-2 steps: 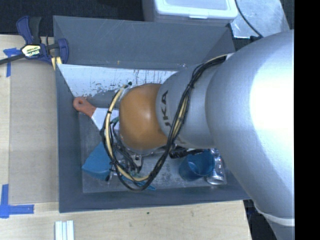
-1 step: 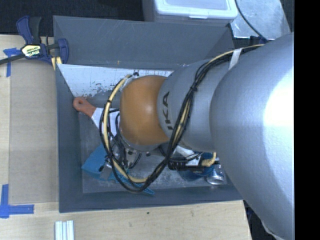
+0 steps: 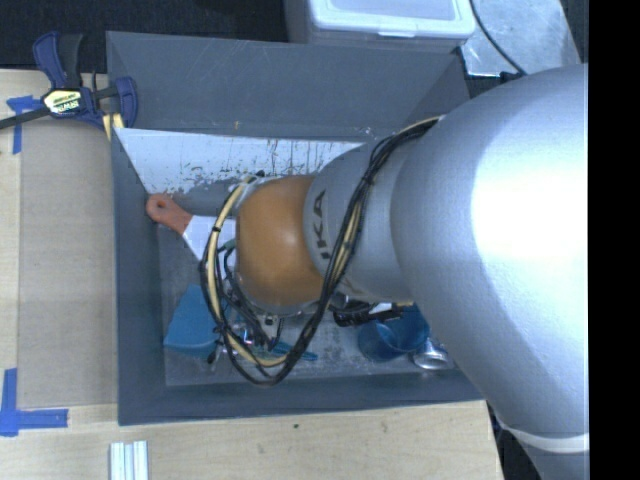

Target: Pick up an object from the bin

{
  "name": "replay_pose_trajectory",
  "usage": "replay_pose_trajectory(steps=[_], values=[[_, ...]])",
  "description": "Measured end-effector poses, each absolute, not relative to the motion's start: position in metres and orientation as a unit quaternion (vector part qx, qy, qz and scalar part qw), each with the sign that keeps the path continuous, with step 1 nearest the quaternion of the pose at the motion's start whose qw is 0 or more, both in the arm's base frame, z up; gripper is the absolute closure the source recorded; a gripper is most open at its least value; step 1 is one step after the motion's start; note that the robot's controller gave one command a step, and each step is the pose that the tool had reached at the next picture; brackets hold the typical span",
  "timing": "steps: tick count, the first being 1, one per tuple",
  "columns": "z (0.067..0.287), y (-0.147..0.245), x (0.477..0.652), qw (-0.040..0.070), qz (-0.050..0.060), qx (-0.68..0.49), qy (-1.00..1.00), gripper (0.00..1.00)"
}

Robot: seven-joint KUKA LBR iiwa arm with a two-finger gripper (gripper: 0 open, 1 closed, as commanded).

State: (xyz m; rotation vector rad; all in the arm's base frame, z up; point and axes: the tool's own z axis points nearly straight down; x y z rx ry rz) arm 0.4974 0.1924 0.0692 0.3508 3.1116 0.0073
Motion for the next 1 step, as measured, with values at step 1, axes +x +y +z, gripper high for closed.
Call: replay_pose_trajectory(steps=[1], values=[[0.07,0.2179,0.4949,0.01,0.009,0.31,0.951,0.0]])
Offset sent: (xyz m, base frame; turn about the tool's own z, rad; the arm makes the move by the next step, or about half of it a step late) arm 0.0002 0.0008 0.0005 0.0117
